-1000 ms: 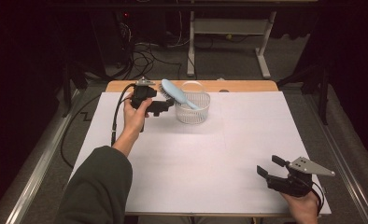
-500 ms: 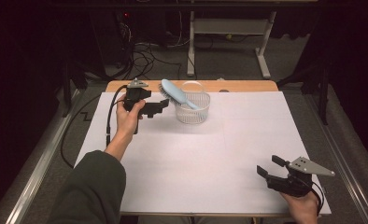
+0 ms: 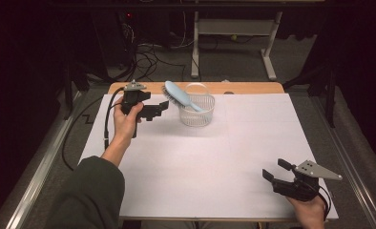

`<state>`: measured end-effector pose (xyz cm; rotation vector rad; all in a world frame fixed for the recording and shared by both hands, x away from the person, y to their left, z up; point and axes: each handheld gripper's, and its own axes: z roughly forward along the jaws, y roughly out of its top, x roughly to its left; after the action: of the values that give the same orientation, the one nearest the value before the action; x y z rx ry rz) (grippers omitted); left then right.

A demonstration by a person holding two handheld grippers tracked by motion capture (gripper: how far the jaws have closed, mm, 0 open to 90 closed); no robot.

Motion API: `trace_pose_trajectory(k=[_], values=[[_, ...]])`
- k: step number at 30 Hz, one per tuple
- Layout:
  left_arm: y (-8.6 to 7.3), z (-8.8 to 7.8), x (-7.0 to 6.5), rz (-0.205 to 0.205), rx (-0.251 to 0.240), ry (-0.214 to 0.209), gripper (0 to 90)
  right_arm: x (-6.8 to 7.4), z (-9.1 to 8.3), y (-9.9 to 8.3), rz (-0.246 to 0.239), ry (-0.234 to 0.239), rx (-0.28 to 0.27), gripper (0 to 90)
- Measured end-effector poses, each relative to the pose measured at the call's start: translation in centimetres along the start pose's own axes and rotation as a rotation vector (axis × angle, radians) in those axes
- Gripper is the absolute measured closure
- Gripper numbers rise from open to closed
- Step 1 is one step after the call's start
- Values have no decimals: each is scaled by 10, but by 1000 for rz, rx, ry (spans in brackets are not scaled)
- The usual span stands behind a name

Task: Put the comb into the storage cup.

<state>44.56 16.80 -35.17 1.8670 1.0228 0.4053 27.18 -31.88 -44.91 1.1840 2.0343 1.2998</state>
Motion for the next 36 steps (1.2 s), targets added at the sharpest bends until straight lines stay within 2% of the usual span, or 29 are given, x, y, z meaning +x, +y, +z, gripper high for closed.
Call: trace_pose_trajectory(k=[21, 36], values=[[-7, -11, 3, 3, -9, -5, 168, 0, 0, 0, 1, -1, 0, 264], [-9, -20, 0, 32, -10, 4, 169, 0, 0, 0, 5, -2, -1, 264]])
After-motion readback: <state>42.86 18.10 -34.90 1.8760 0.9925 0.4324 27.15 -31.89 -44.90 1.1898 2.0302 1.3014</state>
